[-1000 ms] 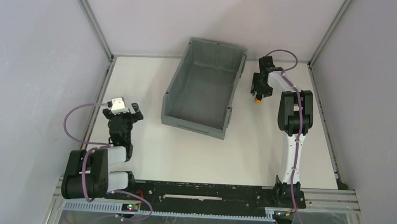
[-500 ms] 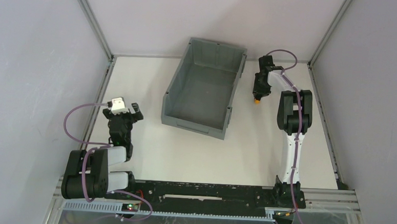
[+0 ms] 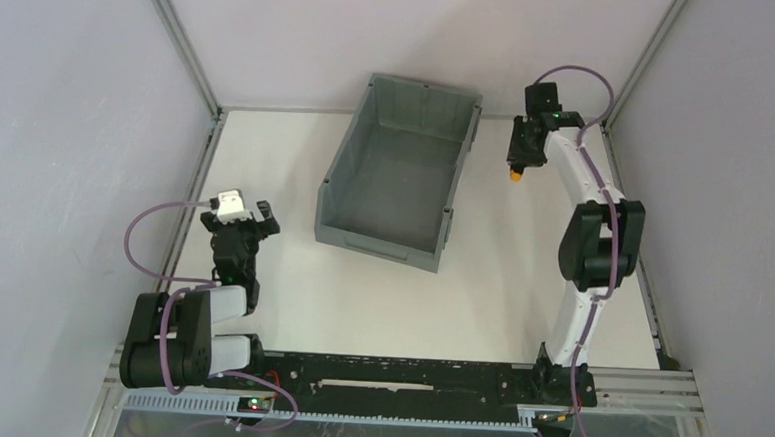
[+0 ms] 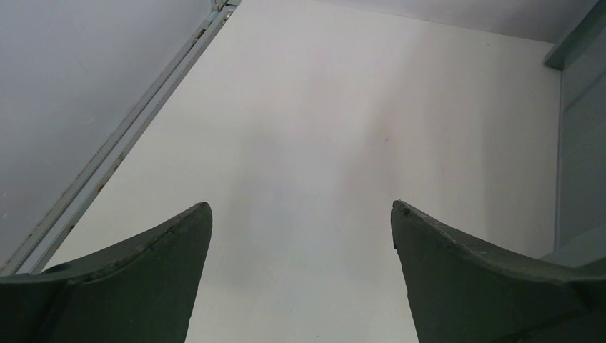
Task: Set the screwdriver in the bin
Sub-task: Pick up the screwdriver from the center of the board, then place the screwdriver in the bin.
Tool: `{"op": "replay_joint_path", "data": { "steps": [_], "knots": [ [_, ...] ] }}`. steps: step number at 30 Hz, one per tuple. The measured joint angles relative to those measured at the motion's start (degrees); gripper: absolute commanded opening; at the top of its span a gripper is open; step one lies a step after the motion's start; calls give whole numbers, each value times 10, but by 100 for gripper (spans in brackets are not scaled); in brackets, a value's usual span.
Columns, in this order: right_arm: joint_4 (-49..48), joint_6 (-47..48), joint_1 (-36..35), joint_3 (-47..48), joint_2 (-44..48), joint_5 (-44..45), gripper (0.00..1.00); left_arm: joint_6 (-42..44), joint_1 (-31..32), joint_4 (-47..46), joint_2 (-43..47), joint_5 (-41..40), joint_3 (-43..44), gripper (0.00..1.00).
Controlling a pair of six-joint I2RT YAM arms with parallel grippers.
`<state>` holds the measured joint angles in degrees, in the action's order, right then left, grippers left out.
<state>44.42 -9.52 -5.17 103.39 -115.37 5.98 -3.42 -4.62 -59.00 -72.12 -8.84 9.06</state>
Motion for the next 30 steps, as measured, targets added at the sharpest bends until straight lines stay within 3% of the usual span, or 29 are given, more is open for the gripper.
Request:
{"op": "replay_joint_path", "data": {
  "steps": [11, 22, 30],
  "knots": [
    [99, 3, -10, 83, 115, 9, 6, 0, 0, 0, 0, 0, 0, 100],
    [219, 8, -22, 270, 157, 23, 5, 0, 0, 0, 0, 0, 0, 100],
    [252, 4, -56, 283, 169, 37, 4, 0, 0, 0, 0, 0, 0, 100]
  ]
}}
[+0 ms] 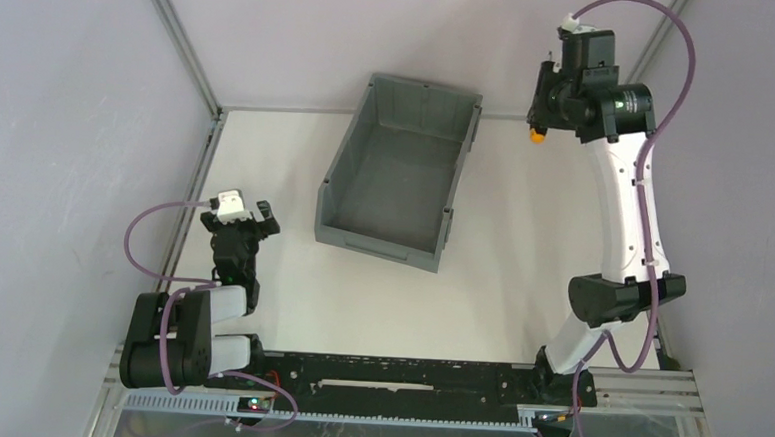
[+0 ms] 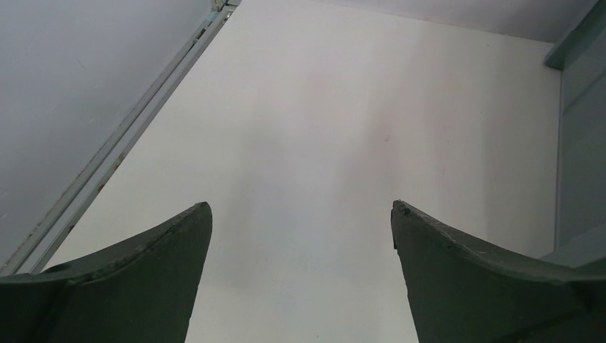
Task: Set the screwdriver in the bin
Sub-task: Place the screwdriver in the bin.
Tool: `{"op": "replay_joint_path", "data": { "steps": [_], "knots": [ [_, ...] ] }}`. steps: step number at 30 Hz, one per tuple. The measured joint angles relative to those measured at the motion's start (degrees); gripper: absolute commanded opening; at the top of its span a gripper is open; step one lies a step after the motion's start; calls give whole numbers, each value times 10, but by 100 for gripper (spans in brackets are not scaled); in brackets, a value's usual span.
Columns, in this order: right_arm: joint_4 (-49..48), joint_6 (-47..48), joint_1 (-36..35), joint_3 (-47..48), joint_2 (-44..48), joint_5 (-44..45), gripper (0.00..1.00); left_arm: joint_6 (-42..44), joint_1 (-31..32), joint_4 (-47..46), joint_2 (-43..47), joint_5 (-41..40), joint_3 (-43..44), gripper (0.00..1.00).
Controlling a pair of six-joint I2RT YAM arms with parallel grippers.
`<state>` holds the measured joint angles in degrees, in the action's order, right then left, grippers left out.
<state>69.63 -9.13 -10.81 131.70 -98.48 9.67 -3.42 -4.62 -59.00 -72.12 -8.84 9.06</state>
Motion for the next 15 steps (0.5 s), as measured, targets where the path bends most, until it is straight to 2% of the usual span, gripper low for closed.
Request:
{"op": "replay_joint_path", "data": {
  "steps": [15],
  "knots": [
    [-5, -53, -185, 37, -60, 37, 1, 0, 0, 0, 0, 0, 0, 100]
  ]
}}
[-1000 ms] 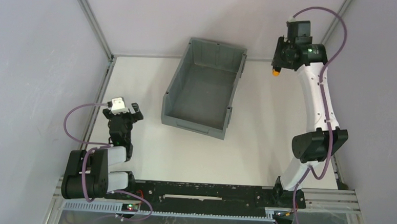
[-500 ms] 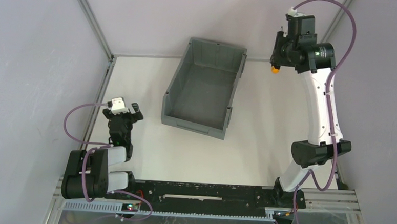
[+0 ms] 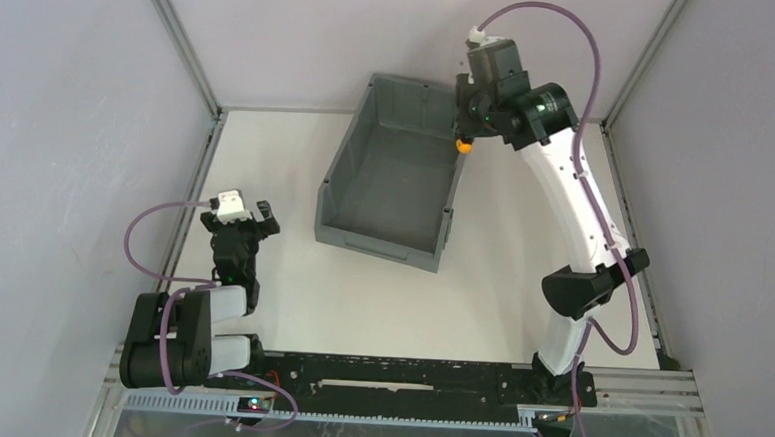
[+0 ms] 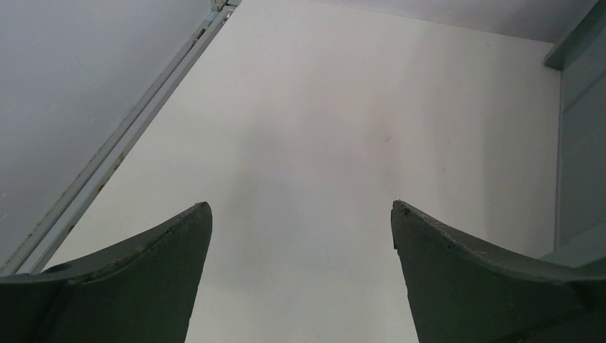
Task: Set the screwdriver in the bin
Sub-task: Place the screwdriver in the bin.
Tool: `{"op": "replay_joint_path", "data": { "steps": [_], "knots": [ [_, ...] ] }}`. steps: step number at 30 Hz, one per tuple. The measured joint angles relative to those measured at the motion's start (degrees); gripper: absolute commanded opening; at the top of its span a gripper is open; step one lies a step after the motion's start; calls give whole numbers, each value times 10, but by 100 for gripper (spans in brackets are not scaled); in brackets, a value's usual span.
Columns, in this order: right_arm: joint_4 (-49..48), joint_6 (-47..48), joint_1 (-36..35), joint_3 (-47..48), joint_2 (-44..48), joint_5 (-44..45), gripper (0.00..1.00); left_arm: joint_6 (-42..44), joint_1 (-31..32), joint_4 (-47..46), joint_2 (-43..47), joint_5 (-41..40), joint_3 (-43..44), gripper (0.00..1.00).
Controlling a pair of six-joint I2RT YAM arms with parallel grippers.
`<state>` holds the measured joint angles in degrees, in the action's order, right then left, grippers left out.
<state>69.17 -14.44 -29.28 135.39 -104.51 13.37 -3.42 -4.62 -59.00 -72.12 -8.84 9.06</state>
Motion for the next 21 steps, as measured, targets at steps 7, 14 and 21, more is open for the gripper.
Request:
{"op": "replay_joint_path", "data": {
  "steps": [7, 14, 21],
  "knots": [
    [-19, -36, -40, 1, -28, 14, 0, 0, 0, 0, 0, 0, 0, 100],
    [-41, -63, -65, 1, -35, 24, 0, 0, 0, 0, 0, 0, 0, 100],
    [-117, -75, -76, -112, -26, 41, 0, 0, 0, 0, 0, 0, 0, 100]
  ]
}}
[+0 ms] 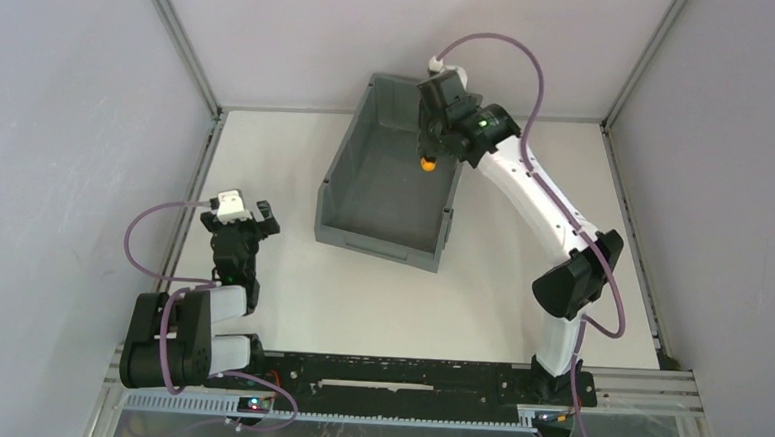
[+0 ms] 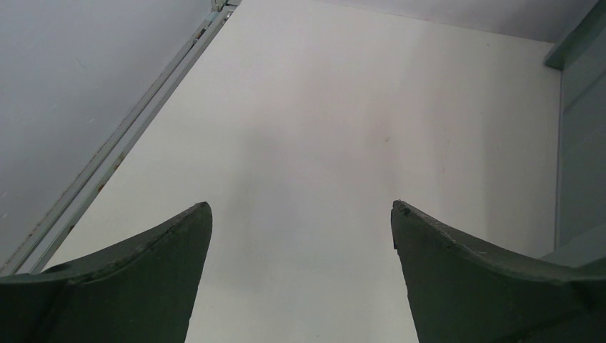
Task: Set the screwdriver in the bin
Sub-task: Place the screwdriver in the bin.
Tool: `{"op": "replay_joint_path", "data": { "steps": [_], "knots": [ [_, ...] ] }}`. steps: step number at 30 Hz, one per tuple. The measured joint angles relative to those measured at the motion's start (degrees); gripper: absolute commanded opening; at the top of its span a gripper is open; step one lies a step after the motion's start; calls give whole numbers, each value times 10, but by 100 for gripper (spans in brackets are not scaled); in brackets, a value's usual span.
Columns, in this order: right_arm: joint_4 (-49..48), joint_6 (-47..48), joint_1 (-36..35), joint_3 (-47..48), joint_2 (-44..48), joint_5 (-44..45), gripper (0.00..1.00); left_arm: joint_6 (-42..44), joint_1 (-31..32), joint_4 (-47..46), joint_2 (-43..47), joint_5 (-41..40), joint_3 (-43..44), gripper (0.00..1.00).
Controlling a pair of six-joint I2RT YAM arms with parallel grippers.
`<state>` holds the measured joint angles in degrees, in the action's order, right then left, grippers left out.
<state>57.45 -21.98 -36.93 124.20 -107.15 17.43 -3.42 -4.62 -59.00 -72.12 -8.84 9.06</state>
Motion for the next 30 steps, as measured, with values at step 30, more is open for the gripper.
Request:
{"op": "replay_joint_path", "data": {
  "steps": [30],
  "knots": [
    [-246, -54, -24, -280, -141, 1, 0, 0, 0, 0, 0, 0, 0, 100]
  ]
}}
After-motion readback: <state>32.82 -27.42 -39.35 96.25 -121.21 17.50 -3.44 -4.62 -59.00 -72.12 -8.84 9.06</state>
